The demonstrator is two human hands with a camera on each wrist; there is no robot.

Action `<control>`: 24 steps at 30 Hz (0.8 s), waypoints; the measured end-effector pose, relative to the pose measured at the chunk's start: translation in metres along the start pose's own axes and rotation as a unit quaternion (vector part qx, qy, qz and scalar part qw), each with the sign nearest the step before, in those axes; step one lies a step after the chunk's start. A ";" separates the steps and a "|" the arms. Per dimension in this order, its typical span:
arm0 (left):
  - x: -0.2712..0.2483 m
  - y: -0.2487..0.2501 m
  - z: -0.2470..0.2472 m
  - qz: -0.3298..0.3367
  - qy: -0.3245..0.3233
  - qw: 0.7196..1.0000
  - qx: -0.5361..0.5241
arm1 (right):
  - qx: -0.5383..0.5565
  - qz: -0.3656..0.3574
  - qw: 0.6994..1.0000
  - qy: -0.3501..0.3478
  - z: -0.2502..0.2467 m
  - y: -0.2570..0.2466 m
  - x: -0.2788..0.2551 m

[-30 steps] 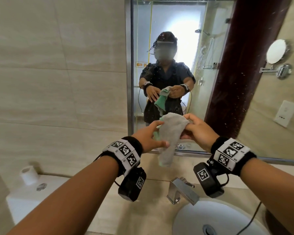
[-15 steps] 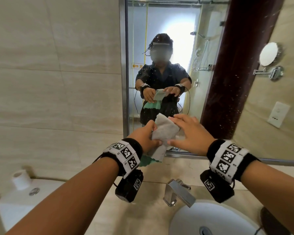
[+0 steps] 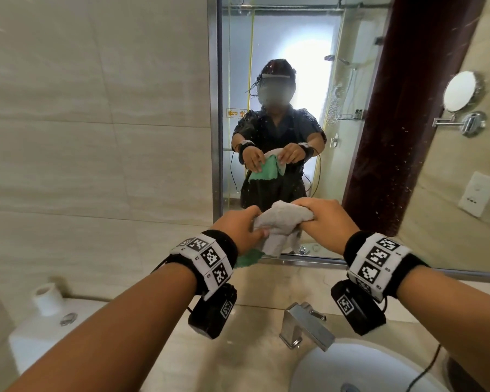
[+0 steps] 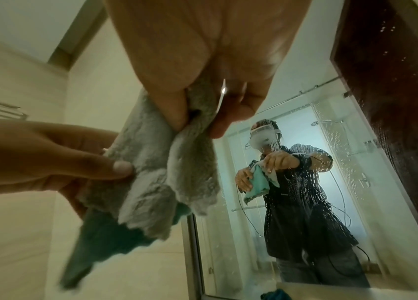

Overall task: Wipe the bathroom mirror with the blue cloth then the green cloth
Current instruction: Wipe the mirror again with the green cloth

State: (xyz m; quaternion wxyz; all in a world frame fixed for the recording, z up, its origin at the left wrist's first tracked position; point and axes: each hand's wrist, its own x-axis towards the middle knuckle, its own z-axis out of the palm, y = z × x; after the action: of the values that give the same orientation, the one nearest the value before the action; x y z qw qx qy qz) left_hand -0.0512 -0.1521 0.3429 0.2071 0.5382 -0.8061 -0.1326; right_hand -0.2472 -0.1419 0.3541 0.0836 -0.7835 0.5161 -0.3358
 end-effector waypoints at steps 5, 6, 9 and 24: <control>0.005 -0.005 -0.003 -0.027 0.061 0.997 -0.039 | 0.020 -0.077 0.990 -0.119 -0.002 -0.006 -0.010; 0.005 -0.004 -0.004 -0.035 0.060 0.995 -0.078 | 0.011 -0.088 0.988 -0.123 -0.001 -0.007 -0.011; 0.006 0.000 -0.010 -0.064 0.026 0.971 -0.229 | 0.003 -0.096 0.986 -0.134 0.001 -0.007 -0.012; 0.000 0.009 -0.013 0.047 0.014 0.962 -0.268 | 0.003 -0.029 0.996 -0.081 0.005 -0.003 0.005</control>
State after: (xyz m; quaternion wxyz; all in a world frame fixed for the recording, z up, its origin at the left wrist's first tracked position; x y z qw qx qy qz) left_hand -0.0519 -0.1491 0.3585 0.3609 0.4264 -0.7625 -0.3263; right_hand -0.2401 -0.1456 0.3536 0.1179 -0.8227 0.4834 -0.2750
